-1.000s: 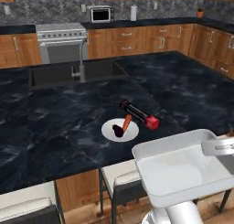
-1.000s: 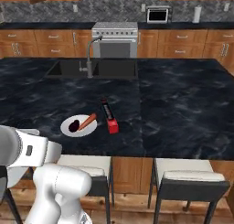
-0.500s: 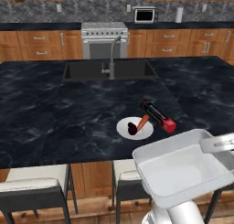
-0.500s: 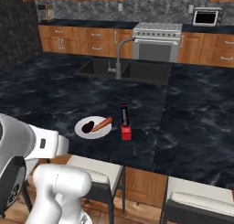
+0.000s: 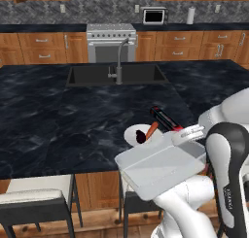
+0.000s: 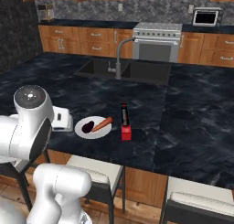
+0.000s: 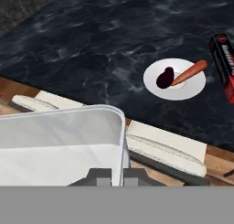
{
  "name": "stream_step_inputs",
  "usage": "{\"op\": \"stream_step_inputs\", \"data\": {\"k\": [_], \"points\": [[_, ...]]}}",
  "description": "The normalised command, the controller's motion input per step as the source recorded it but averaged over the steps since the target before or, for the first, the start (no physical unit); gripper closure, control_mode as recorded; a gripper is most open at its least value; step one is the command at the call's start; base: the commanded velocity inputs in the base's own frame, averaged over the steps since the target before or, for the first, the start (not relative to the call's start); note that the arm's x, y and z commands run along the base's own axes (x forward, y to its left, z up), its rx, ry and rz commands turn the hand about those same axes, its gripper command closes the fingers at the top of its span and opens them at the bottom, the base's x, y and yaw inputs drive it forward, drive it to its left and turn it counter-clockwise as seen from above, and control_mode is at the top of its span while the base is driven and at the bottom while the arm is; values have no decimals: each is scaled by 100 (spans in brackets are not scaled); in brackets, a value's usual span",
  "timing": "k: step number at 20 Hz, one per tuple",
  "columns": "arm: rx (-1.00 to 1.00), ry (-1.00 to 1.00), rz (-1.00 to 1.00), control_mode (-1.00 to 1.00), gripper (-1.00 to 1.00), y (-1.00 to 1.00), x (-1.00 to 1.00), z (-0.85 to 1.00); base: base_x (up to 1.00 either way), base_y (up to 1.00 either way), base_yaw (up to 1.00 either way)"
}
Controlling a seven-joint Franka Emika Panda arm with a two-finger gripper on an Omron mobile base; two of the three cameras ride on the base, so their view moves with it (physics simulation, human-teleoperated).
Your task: Retrieve the tupperware and aluminum foil from the cabinet and place them on the dining counter near the plate with eggplant and carrot to prepare for storing leftovers.
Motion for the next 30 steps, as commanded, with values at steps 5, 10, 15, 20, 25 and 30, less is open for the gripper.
{"op": "stream_step_inputs", "data": {"k": [5,10,15,20,25,30], "points": [[0,-7,-5,-100,100,55,100,-32,0,0,0],[0,-11,-13,-100,100,48,100,-39,0,0,0],[0,-3,-8,-100,100,51,100,-37,0,0,0],[0,-1,-4,-100,100,39,90,-27,0,0,0],[0,0,-1,-100,100,19,85,-24,0,0,0],[0,3,0,-100,100,1,76,-25,0,0,0]]}}
